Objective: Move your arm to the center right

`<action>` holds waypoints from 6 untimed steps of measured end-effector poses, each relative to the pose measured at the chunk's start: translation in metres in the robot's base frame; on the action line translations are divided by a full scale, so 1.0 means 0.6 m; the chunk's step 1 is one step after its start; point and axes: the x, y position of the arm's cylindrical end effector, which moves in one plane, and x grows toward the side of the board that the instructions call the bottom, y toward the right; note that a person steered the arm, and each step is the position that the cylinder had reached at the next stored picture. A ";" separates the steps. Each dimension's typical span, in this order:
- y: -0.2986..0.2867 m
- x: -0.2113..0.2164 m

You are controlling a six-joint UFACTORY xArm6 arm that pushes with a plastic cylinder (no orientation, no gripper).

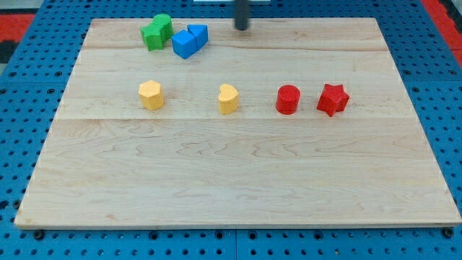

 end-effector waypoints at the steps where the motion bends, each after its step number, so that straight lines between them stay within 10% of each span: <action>1: 0.188 0.031; 3: 0.456 0.163; 6: 0.385 0.359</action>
